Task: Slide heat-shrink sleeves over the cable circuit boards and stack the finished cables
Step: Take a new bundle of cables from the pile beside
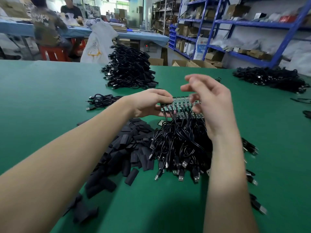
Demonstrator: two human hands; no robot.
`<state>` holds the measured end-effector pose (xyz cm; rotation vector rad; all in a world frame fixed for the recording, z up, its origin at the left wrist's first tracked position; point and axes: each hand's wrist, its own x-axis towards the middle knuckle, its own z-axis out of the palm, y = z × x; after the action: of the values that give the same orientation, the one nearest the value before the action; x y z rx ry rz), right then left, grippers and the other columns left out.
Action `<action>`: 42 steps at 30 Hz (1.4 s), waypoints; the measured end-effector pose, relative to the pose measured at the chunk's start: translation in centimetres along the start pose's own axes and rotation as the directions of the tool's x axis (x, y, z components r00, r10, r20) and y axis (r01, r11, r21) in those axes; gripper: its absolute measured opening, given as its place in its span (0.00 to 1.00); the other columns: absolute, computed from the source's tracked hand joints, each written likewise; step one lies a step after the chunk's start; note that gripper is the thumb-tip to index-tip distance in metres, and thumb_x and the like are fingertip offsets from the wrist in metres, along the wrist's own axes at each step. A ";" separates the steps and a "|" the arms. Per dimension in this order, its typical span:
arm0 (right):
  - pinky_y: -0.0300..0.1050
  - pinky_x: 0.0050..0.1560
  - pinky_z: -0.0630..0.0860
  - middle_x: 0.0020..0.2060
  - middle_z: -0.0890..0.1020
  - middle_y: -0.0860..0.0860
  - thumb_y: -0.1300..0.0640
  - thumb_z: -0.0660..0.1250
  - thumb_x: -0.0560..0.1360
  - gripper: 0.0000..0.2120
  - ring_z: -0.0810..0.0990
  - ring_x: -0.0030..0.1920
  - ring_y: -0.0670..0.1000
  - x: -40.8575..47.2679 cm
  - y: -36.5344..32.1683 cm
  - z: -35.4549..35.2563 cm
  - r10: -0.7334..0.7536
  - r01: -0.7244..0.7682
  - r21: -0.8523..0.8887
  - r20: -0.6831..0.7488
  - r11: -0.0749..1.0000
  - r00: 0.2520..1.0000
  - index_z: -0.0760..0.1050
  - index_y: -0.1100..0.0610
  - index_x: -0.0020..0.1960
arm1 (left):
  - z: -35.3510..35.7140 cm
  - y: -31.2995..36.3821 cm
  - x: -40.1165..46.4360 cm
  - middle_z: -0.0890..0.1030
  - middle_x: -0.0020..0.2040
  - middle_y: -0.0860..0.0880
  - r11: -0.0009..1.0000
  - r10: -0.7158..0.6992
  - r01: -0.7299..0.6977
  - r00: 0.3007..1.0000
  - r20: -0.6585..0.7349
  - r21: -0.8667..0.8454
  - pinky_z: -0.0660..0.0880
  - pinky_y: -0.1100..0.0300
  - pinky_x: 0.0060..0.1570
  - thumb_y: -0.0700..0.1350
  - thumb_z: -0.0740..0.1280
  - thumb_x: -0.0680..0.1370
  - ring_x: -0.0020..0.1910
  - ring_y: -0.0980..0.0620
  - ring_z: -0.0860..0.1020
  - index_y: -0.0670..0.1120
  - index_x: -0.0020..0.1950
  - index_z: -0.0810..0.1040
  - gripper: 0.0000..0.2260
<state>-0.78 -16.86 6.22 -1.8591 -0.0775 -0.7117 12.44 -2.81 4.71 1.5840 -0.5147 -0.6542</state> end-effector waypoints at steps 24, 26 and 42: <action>0.30 0.32 0.71 0.39 0.79 0.50 0.44 0.72 0.76 0.12 0.79 0.26 0.44 0.3 2.9 -1.9 0.170 -0.194 -0.089 -0.229 0.977 0.958 0.71 0.46 0.49 | 2.1 -4.2 -0.9 0.73 0.71 0.34 0.706 0.092 0.246 0.898 0.431 -0.664 0.78 0.46 0.62 0.72 0.49 0.79 0.64 0.36 0.77 0.37 0.74 0.71 0.42; 0.33 0.30 0.72 0.40 0.77 0.48 0.45 0.72 0.77 0.12 0.80 0.29 0.45 0.3 2.6 -2.1 0.140 -0.163 -0.077 -0.241 0.984 0.960 0.71 0.47 0.49 | 2.9 -4.0 -0.7 0.77 0.68 0.35 0.740 0.087 0.262 0.876 0.475 -0.620 0.77 0.45 0.63 0.72 0.47 0.79 0.63 0.38 0.79 0.38 0.71 0.75 0.42; 0.30 0.31 0.63 0.33 0.66 0.39 0.45 0.73 0.76 0.13 0.64 0.29 0.40 0.6 -1.1 -1.2 -0.071 0.046 -0.075 -0.388 0.996 0.919 0.69 0.46 0.44 | 3.8 -4.7 -0.5 0.78 0.64 0.39 0.631 -0.078 0.377 0.900 0.429 -0.678 0.79 0.51 0.51 0.66 0.60 0.76 0.50 0.44 0.82 0.37 0.71 0.75 0.37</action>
<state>-1.19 -17.60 7.69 -1.7463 0.1510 -1.1272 9.25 -4.75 -0.11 0.7205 -0.2332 -1.2000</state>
